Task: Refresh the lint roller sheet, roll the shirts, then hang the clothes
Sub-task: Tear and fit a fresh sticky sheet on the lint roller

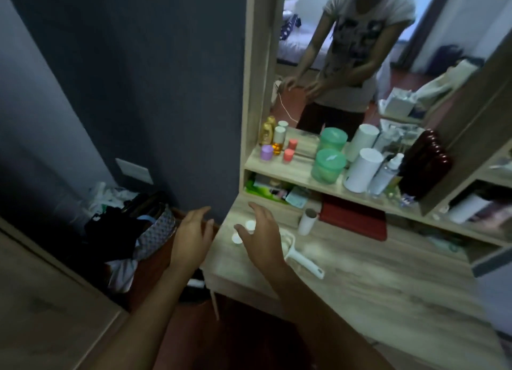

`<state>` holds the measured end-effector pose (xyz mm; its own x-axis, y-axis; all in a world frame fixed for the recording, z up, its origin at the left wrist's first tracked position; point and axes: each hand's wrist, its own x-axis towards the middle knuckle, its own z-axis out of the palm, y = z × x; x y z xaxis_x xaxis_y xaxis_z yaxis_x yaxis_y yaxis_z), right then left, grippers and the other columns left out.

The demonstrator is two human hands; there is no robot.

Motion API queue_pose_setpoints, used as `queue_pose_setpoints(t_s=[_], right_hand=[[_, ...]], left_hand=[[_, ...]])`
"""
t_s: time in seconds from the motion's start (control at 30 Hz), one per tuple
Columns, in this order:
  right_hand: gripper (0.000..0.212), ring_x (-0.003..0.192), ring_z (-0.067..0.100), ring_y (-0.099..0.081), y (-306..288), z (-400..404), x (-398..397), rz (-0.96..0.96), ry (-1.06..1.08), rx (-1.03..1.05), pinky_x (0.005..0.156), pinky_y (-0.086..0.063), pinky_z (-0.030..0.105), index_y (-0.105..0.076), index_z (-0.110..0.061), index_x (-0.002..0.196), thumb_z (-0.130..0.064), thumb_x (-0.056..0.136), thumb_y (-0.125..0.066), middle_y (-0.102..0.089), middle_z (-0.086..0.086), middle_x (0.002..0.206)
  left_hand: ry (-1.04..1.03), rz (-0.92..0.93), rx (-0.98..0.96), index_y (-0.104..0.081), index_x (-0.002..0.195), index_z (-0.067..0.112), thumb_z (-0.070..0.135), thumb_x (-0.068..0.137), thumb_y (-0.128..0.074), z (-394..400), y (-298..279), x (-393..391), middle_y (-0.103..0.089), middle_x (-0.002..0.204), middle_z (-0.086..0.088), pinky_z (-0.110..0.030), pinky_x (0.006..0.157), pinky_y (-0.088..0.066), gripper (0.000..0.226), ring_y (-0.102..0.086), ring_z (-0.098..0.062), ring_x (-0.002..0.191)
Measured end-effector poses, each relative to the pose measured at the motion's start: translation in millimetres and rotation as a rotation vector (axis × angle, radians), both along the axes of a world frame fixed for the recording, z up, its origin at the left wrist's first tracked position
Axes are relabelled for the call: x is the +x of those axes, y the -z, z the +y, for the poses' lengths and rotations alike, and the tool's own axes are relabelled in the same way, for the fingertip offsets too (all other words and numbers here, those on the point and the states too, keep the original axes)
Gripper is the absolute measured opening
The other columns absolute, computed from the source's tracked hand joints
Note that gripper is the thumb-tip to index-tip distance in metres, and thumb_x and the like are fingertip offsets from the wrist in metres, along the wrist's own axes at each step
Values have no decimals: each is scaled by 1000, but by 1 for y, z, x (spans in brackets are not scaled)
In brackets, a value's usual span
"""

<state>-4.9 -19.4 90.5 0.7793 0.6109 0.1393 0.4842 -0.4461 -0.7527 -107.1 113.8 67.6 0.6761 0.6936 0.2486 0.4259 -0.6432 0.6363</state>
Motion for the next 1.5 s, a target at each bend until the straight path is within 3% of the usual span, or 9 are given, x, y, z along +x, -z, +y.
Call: queue_pose_setpoints(t_s=[0.37, 0.57, 0.67, 1.03, 1.17, 1.33, 1.43, 1.5], right_hand=[[58, 129, 15, -44, 15, -109, 96, 2, -3, -37, 105, -34, 26, -46, -17, 138, -24, 85, -69, -50, -1, 139], [56, 122, 21, -50, 28, -108, 132, 29, 71, -31, 102, -38, 28, -50, -12, 133, -14, 81, -71, -54, 6, 132], [58, 120, 21, -50, 36, -106, 147, 28, 160, -45, 97, -34, 22, -51, -12, 133, -13, 80, -72, -56, 6, 129], [76, 118, 28, -50, 76, -83, 184, 140, 174, -203, 96, -45, 39, -42, -16, 140, -14, 73, -77, -49, 12, 133], [62, 114, 34, -53, 95, -69, 203, 242, 197, -279, 90, -44, 36, -51, -8, 129, -10, 72, -74, -52, 16, 126], [23, 92, 23, -62, 96, -76, 208, 310, 211, -89, 69, -38, 23, -56, -23, 97, -12, 80, -68, -63, 0, 97], [28, 96, 19, -61, 90, -76, 210, 279, 208, 21, 76, -42, 22, -58, -19, 105, -13, 81, -70, -62, -3, 103], [37, 103, 17, -59, 84, -73, 207, 320, 211, 115, 87, -49, 31, -58, -17, 117, -19, 83, -70, -61, 1, 114]], left_hand=[[-40, -73, -120, -58, 124, 12, 16, 93, -55, -110, 8, 75, -60, 119, -4, -27, 82, -46, 31, -60, -19, 100], [70, -2, -92, -55, 128, 14, 17, 94, -54, -99, 17, 106, -59, 123, -4, -37, 91, -51, 34, -59, -20, 107], [127, 17, -64, -55, 128, 14, 14, 93, -55, -88, 23, 124, -59, 123, -5, -35, 93, -48, 36, -57, -21, 110], [193, 39, -139, -54, 130, 12, 10, 91, -56, -69, 47, 166, -59, 124, -7, -26, 92, -43, 38, -57, -22, 111], [139, 60, -171, -49, 134, 12, 10, 91, -56, -61, 55, 169, -58, 125, -8, -30, 92, -45, 43, -57, -22, 110], [75, 92, -189, -50, 133, 14, 11, 91, -56, -50, 60, 168, -58, 124, -6, -27, 87, -46, 42, -58, -19, 104], [31, 83, -212, -52, 131, 12, 9, 91, -55, -41, 60, 167, -57, 125, -6, -26, 85, -46, 40, -59, -19, 102], [15, 77, -204, -54, 129, 10, 6, 91, -55, -32, 61, 163, -58, 123, -9, -31, 85, -48, 38, -60, -23, 102]])
